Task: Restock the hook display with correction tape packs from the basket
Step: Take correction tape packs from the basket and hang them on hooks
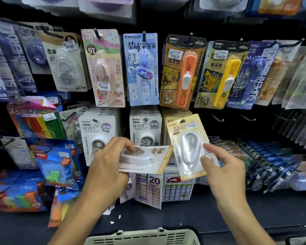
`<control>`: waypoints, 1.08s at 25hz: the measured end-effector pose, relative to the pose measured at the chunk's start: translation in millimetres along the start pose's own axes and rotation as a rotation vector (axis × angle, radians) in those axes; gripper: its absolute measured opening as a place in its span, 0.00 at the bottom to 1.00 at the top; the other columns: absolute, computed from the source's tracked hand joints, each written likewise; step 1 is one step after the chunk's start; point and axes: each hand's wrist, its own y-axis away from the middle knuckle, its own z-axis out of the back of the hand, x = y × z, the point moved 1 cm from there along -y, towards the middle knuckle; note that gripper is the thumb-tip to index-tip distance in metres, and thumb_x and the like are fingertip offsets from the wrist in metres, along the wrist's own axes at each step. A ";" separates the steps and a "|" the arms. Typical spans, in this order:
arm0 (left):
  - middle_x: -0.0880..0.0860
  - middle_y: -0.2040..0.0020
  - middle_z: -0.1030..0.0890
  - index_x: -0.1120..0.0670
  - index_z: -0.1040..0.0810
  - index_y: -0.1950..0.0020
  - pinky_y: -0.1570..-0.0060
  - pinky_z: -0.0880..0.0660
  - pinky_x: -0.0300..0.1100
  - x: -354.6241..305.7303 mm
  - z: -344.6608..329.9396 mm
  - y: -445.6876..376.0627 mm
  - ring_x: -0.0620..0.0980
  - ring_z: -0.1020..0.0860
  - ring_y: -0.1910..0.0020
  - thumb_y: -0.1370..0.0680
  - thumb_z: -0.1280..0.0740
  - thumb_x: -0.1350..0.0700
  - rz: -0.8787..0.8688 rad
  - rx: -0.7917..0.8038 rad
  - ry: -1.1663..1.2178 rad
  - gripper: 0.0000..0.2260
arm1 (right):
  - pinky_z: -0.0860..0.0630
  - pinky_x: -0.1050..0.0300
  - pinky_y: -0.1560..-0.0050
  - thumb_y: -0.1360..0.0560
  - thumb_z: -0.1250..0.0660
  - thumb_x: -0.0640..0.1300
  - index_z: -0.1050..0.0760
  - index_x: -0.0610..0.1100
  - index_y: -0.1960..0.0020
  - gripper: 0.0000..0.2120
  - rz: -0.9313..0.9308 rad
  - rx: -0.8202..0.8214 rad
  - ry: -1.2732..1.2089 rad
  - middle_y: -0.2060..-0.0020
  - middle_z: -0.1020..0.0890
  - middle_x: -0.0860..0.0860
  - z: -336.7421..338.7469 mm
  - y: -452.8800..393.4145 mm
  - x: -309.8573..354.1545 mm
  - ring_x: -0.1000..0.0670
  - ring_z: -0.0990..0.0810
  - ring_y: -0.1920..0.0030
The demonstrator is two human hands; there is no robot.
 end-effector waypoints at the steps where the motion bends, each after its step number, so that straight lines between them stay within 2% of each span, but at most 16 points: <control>1: 0.39 0.48 0.24 0.43 0.29 0.53 0.57 0.22 0.53 -1.4 -1.1 0.7 0.49 0.23 0.49 0.42 0.33 0.79 -0.047 -0.016 -0.021 0.33 | 0.19 0.48 0.67 0.22 0.30 0.38 0.20 0.62 0.41 0.19 -0.045 0.021 -0.056 0.66 0.16 0.61 -2.7 0.1 -0.2 0.58 0.33 0.72; 2: 0.39 0.48 0.25 0.45 0.29 0.53 0.58 0.23 0.53 -2.9 -2.3 1.1 0.49 0.23 0.50 0.43 0.33 0.79 -0.103 -0.023 -0.048 0.32 | 0.17 0.47 0.62 0.22 0.30 0.38 0.22 0.60 0.37 0.21 -0.109 0.060 -0.098 0.62 0.16 0.59 -5.7 0.6 -1.8 0.51 0.18 0.70; 4: 0.42 0.45 0.25 0.50 0.27 0.54 0.60 0.26 0.47 -5.2 -4.7 1.5 0.45 0.25 0.49 0.43 0.32 0.80 -0.214 -0.035 -0.104 0.30 | 0.19 0.47 0.49 0.22 0.29 0.48 0.26 0.59 0.32 0.20 -0.184 0.160 -0.062 0.46 0.20 0.61 -11.4 7.0 0.9 0.56 0.16 0.54; 5: 0.44 0.44 0.24 0.51 0.27 0.53 0.59 0.28 0.46 -7.0 -6.6 1.7 0.45 0.25 0.49 0.41 0.32 0.79 -0.269 -0.044 -0.129 0.28 | 0.20 0.49 0.47 0.24 0.29 0.56 0.25 0.58 0.33 0.20 -0.237 0.262 -0.099 0.42 0.20 0.59 -14.6 11.2 3.6 0.55 0.17 0.51; 6: 0.47 0.42 0.24 0.50 0.28 0.52 0.56 0.29 0.46 -8.9 -8.5 2.2 0.46 0.25 0.47 0.38 0.32 0.76 -0.335 -0.050 -0.160 0.25 | 0.19 0.50 0.51 0.26 0.28 0.61 0.22 0.54 0.36 0.22 -0.308 0.419 -0.214 0.43 0.17 0.54 -18.7 17.5 6.6 0.51 0.16 0.53; 7: 0.49 0.41 0.23 0.49 0.28 0.51 0.51 0.30 0.46 -11.0 -10.7 3.2 0.50 0.25 0.45 0.34 0.34 0.72 -0.407 -0.056 -0.207 0.21 | 0.19 0.51 0.60 0.28 0.26 0.61 0.19 0.50 0.39 0.22 -0.378 0.610 -0.340 0.50 0.15 0.48 -22.6 24.8 7.7 0.48 0.16 0.60; 8: 0.52 0.41 0.22 0.48 0.29 0.51 0.46 0.33 0.47 -12.4 -12.9 3.9 0.52 0.26 0.43 0.32 0.37 0.68 -0.468 -0.059 -0.261 0.17 | 0.22 0.56 0.70 0.29 0.24 0.58 0.17 0.48 0.42 0.20 -0.399 0.757 -0.415 0.57 0.15 0.45 -26.1 31.7 9.7 0.48 0.19 0.69; 9: 0.54 0.41 0.20 0.49 0.29 0.50 0.42 0.36 0.48 -11.6 -14.3 4.0 0.54 0.27 0.42 0.31 0.36 0.66 -0.493 -0.061 -0.301 0.15 | 0.28 0.60 0.77 0.31 0.22 0.53 0.17 0.46 0.44 0.19 -0.382 0.809 -0.434 0.62 0.16 0.44 -28.7 36.0 10.9 0.50 0.24 0.76; 10: 0.56 0.41 0.20 0.49 0.29 0.49 0.38 0.37 0.50 -9.0 -15.5 3.6 0.56 0.27 0.40 0.32 0.33 0.66 -0.464 -0.058 -0.321 0.17 | 0.33 0.63 0.81 0.32 0.21 0.49 0.17 0.43 0.44 0.19 -0.350 0.773 -0.419 0.66 0.18 0.45 -30.3 36.1 9.9 0.52 0.29 0.79; 11: 0.57 0.40 0.20 0.49 0.29 0.47 0.34 0.37 0.54 -6.0 -15.7 3.4 0.56 0.28 0.39 0.34 0.28 0.66 -0.392 -0.047 -0.333 0.21 | 0.36 0.64 0.81 0.33 0.20 0.47 0.19 0.41 0.44 0.20 -0.328 0.666 -0.424 0.68 0.19 0.46 -30.4 32.2 7.5 0.53 0.30 0.80; 13: 0.56 0.35 0.24 0.48 0.29 0.41 0.31 0.34 0.63 -2.4 -13.1 4.0 0.55 0.30 0.36 0.35 0.21 0.62 -0.237 -0.017 -0.356 0.28 | 0.33 0.62 0.80 0.28 0.25 0.45 0.22 0.40 0.45 0.15 -0.288 0.405 -0.474 0.70 0.19 0.47 -24.8 18.3 3.5 0.52 0.28 0.79; 16: 0.55 0.33 0.26 0.47 0.28 0.36 0.32 0.32 0.65 0.0 -9.3 4.9 0.55 0.30 0.35 0.31 0.22 0.58 -0.101 0.032 -0.378 0.27 | 0.26 0.59 0.77 0.20 0.33 0.40 0.22 0.42 0.46 0.04 -0.251 0.154 -0.428 0.68 0.17 0.48 -13.7 5.3 -3.2 0.50 0.24 0.76; 18: 0.54 0.33 0.26 0.47 0.26 0.37 0.32 0.32 0.63 0.7 -8.3 4.1 0.57 0.28 0.35 0.30 0.23 0.57 -0.058 0.056 -0.372 0.24 | 0.27 0.58 0.78 0.19 0.33 0.40 0.20 0.44 0.47 0.04 -0.256 0.106 -0.364 0.70 0.18 0.48 -13.8 5.2 -11.8 0.49 0.24 0.77; 21: 0.52 0.32 0.27 0.47 0.24 0.38 0.30 0.34 0.61 -0.4 -9.5 4.4 0.56 0.29 0.34 0.28 0.25 0.56 -0.041 0.092 -0.362 0.20 | 0.33 0.59 0.80 0.20 0.33 0.41 0.19 0.46 0.49 0.04 -0.232 0.058 -0.291 0.74 0.22 0.50 -19.0 8.3 -17.4 0.51 0.30 0.79; 24: 0.50 0.32 0.27 0.47 0.24 0.37 0.29 0.36 0.58 0.5 -9.2 3.9 0.55 0.29 0.33 0.27 0.26 0.55 -0.029 0.099 -0.351 0.19 | 0.37 0.61 0.81 0.21 0.31 0.42 0.17 0.51 0.52 0.06 -0.224 -0.030 -0.314 0.73 0.21 0.50 -23.1 9.9 -24.2 0.53 0.34 0.79; 27: 0.49 0.30 0.28 0.46 0.24 0.35 0.27 0.41 0.55 4.3 -6.2 2.6 0.54 0.31 0.31 0.25 0.28 0.54 0.004 0.100 -0.360 0.20 | 0.33 0.60 0.76 0.21 0.31 0.45 0.17 0.51 0.52 0.04 -0.223 -0.030 -0.222 0.74 0.20 0.55 -39.1 -4.5 -33.7 0.55 0.31 0.78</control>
